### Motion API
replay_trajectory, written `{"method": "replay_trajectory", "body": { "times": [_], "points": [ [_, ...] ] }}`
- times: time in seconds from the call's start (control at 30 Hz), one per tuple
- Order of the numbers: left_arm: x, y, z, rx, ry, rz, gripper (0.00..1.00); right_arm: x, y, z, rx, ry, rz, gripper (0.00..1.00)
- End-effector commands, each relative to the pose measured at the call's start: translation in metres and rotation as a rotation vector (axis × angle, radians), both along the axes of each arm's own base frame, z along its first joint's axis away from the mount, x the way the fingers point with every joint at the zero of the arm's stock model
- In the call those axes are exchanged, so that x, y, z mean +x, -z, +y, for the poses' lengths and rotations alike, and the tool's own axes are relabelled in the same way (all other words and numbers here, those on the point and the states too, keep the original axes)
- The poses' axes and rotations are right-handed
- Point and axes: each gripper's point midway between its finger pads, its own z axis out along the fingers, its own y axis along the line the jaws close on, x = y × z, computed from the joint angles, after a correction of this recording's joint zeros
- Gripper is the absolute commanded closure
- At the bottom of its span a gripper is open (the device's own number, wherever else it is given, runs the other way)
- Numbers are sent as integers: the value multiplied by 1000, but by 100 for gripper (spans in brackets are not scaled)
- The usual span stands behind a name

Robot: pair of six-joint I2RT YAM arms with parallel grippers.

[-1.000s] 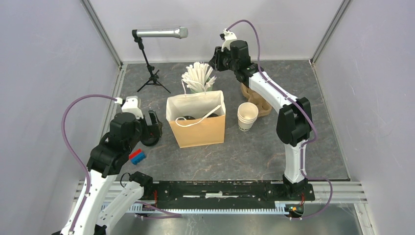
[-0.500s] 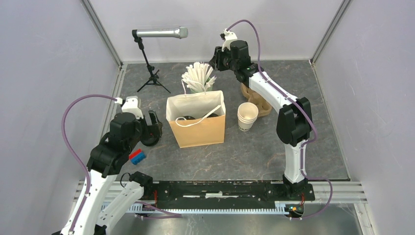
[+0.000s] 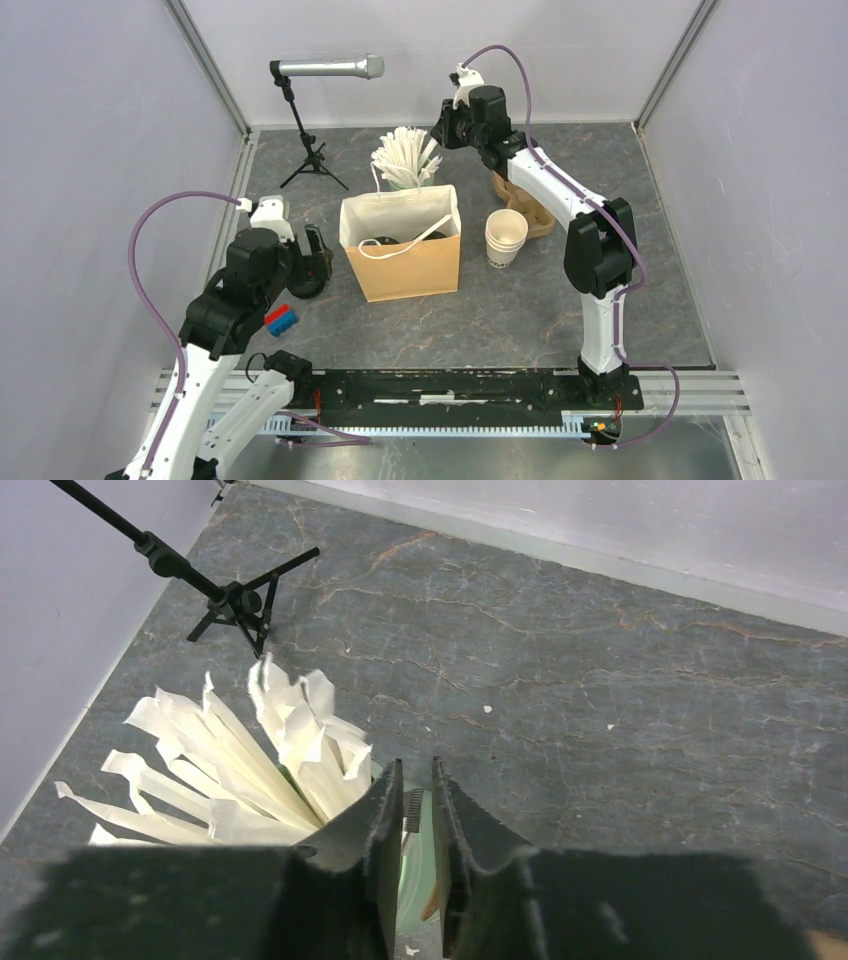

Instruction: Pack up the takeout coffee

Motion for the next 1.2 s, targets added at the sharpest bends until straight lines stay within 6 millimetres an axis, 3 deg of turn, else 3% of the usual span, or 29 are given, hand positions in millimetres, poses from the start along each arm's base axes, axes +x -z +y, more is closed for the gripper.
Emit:
{"method": "replay_trajectory", "body": {
  "times": [0.0, 0.1, 0.23, 0.33, 0.4, 0.43, 0.57, 0.63, 0.67, 0.73, 0.93, 1.17],
  "points": [
    [4, -12, 0, -6, -4, -29, 0, 1, -4, 4, 11, -12, -23, 86],
    [5, -13, -1, -7, -1, -29, 0, 2, -15, 6, 11, -25, -53, 100],
    [7, -11, -2, -9, 3, -27, 0, 3, -48, 4, 11, -24, -109, 99],
    [9, -10, -4, -14, 8, -27, 0, 0, -68, 0, 24, -18, -143, 90],
    [10, -9, -6, -20, 10, -27, 0, -3, -71, -1, 23, -24, -154, 93],
    [10, -9, -7, -24, 12, -28, 0, -4, -73, -1, 21, -33, -160, 100],
    [12, -8, -8, -26, 14, -26, 0, -9, -82, 3, 19, -74, -191, 100],
    [12, -7, -8, -25, 17, -24, 0, -9, -82, 4, 17, -81, -188, 85],
    [11, -7, -9, -27, 19, -24, 0, -8, -80, 3, 15, -75, -183, 84],
    [12, -8, -9, -25, 19, -24, 0, -9, -78, 4, 15, -84, -181, 99],
    [9, -8, -7, -24, 15, -26, 0, -12, -80, 7, 9, -107, -193, 100],
    [7, -5, -7, -29, 13, -21, 0, -21, -127, 4, 52, -109, -260, 100]
  ]
}}
